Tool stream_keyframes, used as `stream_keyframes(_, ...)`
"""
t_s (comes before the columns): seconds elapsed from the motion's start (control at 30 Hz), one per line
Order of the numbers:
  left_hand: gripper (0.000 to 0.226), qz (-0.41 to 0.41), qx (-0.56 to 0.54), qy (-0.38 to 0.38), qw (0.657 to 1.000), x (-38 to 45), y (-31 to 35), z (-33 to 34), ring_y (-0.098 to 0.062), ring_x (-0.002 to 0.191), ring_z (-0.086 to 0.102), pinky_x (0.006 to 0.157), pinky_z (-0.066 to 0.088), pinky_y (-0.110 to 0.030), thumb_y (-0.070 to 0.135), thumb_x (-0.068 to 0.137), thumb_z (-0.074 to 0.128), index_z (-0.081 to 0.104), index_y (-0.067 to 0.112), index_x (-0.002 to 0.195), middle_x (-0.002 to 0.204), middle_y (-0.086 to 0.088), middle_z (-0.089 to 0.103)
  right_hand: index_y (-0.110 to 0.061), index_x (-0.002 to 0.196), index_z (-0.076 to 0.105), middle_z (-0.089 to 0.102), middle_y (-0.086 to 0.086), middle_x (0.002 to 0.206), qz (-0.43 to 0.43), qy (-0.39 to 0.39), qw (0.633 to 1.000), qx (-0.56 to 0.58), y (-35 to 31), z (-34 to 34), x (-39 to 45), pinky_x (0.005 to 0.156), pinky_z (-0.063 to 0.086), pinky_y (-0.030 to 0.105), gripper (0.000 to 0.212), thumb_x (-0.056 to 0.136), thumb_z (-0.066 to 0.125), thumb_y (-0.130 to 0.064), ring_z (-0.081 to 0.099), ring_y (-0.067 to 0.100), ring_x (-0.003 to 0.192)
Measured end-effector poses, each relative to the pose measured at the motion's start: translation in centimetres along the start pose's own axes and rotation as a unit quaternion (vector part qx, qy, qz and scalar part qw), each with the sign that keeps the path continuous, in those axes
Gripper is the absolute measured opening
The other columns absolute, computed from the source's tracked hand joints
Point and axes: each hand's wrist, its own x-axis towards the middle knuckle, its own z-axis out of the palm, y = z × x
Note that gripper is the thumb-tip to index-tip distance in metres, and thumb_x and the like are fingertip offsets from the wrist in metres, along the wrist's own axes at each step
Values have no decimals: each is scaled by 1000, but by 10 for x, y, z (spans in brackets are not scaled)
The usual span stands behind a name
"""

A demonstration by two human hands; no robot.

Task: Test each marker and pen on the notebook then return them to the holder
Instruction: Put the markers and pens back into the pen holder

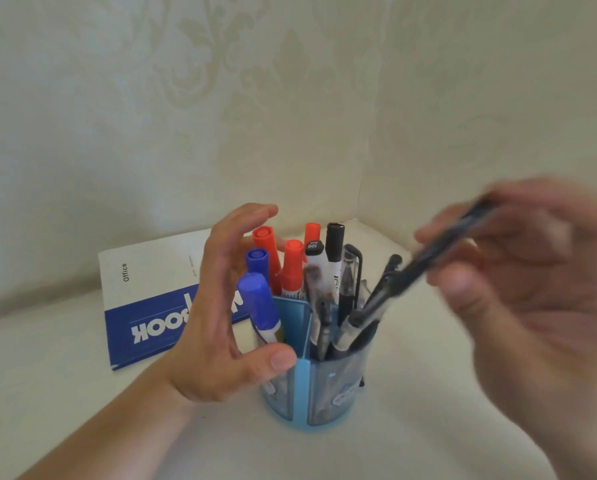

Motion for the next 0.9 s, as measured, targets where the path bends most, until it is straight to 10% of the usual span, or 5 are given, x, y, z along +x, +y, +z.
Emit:
stream_keyframes(0.13,94,0,-4,-2,1000,1,1,1,-45,107,49,88,43,-62,66,74,67,26,14,140,145,-24,26,-27,114,60,49,5,116,-35,-102,986,-126,-1,-1,2,80,39,35,32,94,48,-49,49,31,104)
stream_keyframes(0.27,92,5,-10,2,1000,3,3,1,-33,104,53,90,44,-41,61,77,66,23,7,137,145,-20,26,-35,112,60,60,-8,107,70,-82,988,-111,42,-17,-1,72,48,37,33,92,54,-8,59,22,92)
stream_keyframes(0.4,83,26,-7,18,999,0,-3,-3,-50,106,53,88,43,-62,40,73,69,25,10,138,144,-23,27,-33,121,61,51,-11,135,135,-316,862,-373,102,-31,-26,104,39,40,50,87,56,3,42,16,127)
stream_keyframes(0.67,82,29,-42,51,997,-1,-2,-3,-46,116,47,86,41,-70,71,78,59,31,26,140,146,-17,27,-35,107,56,58,-16,107,182,-385,843,-329,118,-30,-26,94,42,37,27,85,65,-22,44,9,107)
stream_keyframes(0.9,95,-2,-64,17,998,1,6,-3,-51,106,51,79,47,-65,57,69,77,28,22,142,149,-18,23,-41,88,66,63,-14,98,265,-399,850,-220,87,-80,0,85,51,32,25,78,79,-23,61,8,93)
